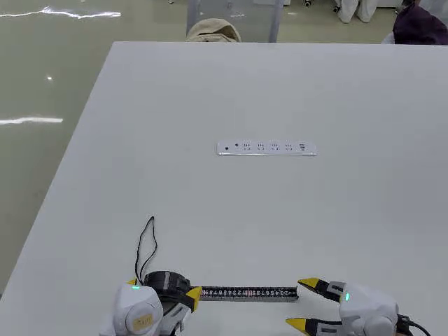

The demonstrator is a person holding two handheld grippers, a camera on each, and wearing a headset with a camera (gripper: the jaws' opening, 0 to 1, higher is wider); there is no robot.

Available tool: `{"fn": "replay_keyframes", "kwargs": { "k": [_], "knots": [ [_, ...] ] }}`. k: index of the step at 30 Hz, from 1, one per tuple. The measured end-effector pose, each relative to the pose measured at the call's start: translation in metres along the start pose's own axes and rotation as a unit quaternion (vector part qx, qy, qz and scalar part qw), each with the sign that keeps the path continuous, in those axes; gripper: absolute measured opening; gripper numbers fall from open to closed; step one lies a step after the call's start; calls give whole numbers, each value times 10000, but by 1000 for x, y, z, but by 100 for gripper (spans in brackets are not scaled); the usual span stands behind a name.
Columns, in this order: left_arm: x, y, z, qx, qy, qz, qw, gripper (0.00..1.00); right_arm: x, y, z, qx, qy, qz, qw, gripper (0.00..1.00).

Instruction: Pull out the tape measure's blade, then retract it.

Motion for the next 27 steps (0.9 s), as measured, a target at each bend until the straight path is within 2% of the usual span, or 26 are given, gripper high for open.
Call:
{"fn": "replay_keyframes", "kwargs": {
  "k": [5, 16, 27],
  "knots": [
    [3, -2, 3, 45, 33, -37, 10000, 76, -12, -3, 4, -68, 74, -174, 9998, 38],
    [7, -4, 10, 113, 109, -74, 9998, 73, -24, -12, 16, 188, 521, -606, 9966, 26],
    [8, -4, 13, 119, 127, -92, 9998, 72, -21, -17, 25, 384, 889, -929, 9909, 21]
  ]
}}
Point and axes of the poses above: the centre of the closed fingertips' face, and the gripper's own axes: z roughly forward along the fingers, x roughly to its left, y roughly out of its top, the point moved 2 cm from there along -z, roughly backward along the fingers, and after that the axes turned 13 degrees about x, right-handed, at the moved point
